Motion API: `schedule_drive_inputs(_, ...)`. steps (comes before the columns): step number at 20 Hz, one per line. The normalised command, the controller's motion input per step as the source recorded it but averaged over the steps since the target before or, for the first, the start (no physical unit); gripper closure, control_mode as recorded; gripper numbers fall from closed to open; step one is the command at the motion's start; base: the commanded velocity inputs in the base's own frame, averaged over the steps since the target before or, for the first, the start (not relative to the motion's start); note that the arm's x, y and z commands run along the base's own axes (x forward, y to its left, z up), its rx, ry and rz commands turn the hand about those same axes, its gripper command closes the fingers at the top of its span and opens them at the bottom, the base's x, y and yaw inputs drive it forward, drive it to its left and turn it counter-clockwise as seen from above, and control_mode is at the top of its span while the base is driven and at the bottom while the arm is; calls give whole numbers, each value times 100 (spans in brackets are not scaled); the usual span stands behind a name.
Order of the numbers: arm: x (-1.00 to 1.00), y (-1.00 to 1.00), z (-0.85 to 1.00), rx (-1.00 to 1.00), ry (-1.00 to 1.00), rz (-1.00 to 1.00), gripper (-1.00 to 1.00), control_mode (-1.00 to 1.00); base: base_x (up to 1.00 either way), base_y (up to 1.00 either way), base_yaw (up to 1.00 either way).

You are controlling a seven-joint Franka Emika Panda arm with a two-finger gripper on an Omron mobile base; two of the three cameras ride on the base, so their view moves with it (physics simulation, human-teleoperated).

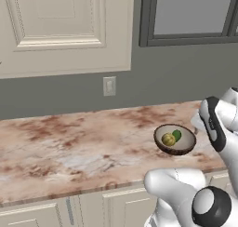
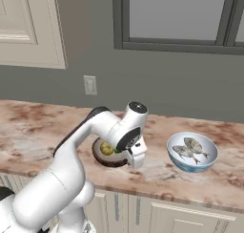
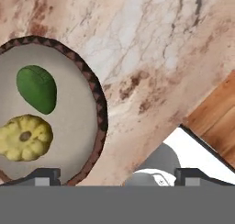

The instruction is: Place the bowl with the avocado and squash on the top shelf of the fridge. Place the bowl with the fishs on the second highest shelf of the fridge.

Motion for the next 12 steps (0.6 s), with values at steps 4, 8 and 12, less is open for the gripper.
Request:
schedule_drive_inputs(4, 61, -30, -3, 3, 3, 0, -100, -100, 0, 0, 0)
schedule_drive_inputs(8, 33, 1, -19, 3, 5, 0, -100, -100, 0, 0, 0)
schedule_drive_inputs(12, 1, 6, -62, 1, 10, -1, -100, -100, 0, 0, 0)
